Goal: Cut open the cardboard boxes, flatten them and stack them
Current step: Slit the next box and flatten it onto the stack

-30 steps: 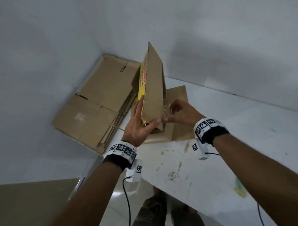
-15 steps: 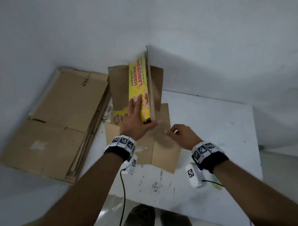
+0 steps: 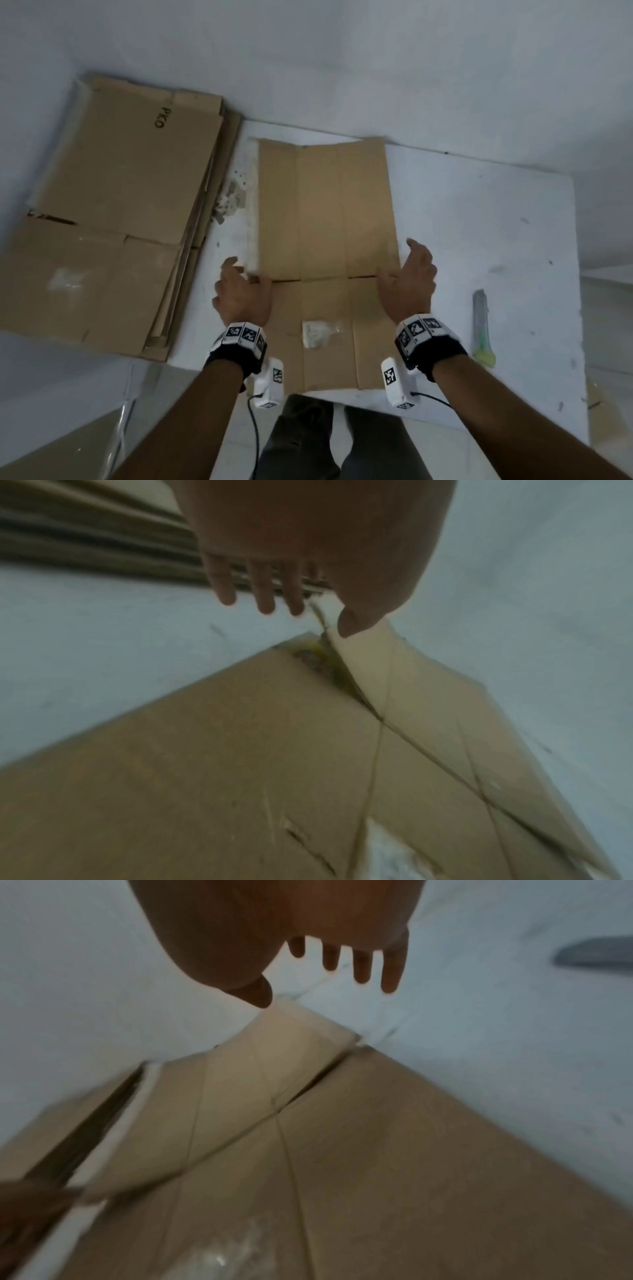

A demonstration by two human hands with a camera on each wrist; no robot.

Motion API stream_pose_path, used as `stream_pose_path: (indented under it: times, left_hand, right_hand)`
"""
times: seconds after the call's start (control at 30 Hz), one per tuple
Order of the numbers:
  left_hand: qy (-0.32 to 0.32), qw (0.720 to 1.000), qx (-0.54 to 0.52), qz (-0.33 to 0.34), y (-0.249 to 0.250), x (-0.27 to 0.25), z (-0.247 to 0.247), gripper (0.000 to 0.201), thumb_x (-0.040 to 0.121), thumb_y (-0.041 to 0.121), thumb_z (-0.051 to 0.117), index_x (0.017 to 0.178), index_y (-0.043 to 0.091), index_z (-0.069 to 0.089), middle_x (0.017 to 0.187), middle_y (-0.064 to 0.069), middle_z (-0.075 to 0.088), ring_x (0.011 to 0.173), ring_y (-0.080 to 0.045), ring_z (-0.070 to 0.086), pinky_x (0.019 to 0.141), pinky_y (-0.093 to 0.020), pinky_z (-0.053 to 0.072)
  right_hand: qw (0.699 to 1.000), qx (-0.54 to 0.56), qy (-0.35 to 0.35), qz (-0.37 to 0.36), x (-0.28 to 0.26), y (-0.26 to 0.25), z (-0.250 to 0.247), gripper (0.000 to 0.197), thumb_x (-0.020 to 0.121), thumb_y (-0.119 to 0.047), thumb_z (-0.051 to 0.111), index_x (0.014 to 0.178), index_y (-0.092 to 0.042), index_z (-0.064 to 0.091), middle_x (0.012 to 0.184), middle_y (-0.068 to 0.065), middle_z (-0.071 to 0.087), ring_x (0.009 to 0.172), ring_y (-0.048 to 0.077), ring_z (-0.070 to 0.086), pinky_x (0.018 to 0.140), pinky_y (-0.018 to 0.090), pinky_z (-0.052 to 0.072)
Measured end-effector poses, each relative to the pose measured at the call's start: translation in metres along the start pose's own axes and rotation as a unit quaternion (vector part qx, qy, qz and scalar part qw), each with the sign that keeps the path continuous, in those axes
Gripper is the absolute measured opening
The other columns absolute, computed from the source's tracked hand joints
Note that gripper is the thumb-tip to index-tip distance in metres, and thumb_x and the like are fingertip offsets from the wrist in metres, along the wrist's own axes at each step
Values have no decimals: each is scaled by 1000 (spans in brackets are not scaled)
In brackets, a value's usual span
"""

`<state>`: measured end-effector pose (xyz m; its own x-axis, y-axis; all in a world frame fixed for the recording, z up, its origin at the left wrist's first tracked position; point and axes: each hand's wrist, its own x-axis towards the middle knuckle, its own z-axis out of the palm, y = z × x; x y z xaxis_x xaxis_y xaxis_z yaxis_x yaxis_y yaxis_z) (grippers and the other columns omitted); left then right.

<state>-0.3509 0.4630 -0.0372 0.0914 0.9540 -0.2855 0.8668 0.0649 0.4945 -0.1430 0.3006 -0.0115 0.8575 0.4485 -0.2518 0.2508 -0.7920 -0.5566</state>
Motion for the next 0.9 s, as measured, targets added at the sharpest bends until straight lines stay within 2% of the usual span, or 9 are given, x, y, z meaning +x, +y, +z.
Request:
stream_pose_path:
  times: [0.07,0.13,0.2,0.33,0.43,0.6,0.77,0.83,0.9]
  left_hand:
    - [37,998,46,-11,-7,-4,1,57,90,25,64,142,15,43,141,-12,49,123,-39,49,102,-54,38]
    - [-12,975,150,161,-19,-19,5,58,86,30,68,138,12,50,144,-14,49,124,-41,50,102,-57,40]
    - [-99,931,212,281,-31,-37,14,68,83,49,65,139,13,50,151,-15,46,135,-42,46,109,-64,37]
    - [-137,936,198,259,-5,9,20,91,90,73,48,159,19,24,170,-9,15,156,-35,11,124,-62,10]
    - [-152,933,217,244,59,106,10,125,73,83,64,164,25,0,172,-3,-5,158,-32,-1,126,-58,4]
    - [-297,848,357,257,102,203,35,174,34,82,85,157,32,-28,164,-9,-36,150,-49,-23,120,-71,0]
    - [-322,849,342,243,105,190,31,164,53,61,95,158,28,-26,161,-8,-41,148,-47,-31,119,-66,-8]
    - [-275,875,304,257,95,177,19,147,62,62,90,163,25,-9,169,-9,-22,155,-42,-16,121,-63,-4]
    - [-185,906,237,298,70,143,12,96,86,45,76,160,13,24,167,-19,19,153,-40,20,123,-57,16]
  right_hand:
    - [986,-123,-29,-104,-3,-12,10,71,86,-37,62,150,-19,36,159,11,29,142,36,30,111,57,31]
    - [952,-223,-112,-177,15,-28,22,71,90,-48,55,152,-21,33,164,14,19,148,42,21,114,60,24]
    - [929,-285,-169,-167,51,-55,31,81,92,-63,51,157,-26,20,168,13,4,152,44,9,118,63,16]
    - [898,-340,-239,-146,156,-102,41,115,78,-78,63,161,-28,1,168,14,-12,153,44,-2,119,64,11]
    - [842,-440,-259,-172,224,-105,51,133,53,-79,82,159,-31,16,163,24,14,145,58,14,111,76,20]
    - [858,-385,-290,-176,237,-108,47,153,52,-66,90,158,-30,-14,164,12,-26,152,40,-19,117,67,11]
    - [864,-371,-288,-182,240,-96,55,152,53,-66,89,158,-32,-15,164,10,-28,151,40,-22,117,68,10]
    - [875,-357,-278,-173,225,-102,49,140,60,-64,88,160,-28,-4,167,11,-16,153,40,-11,117,65,15]
    - [886,-356,-245,-169,196,-99,45,102,77,-56,78,155,-16,25,162,18,17,148,44,20,112,61,32]
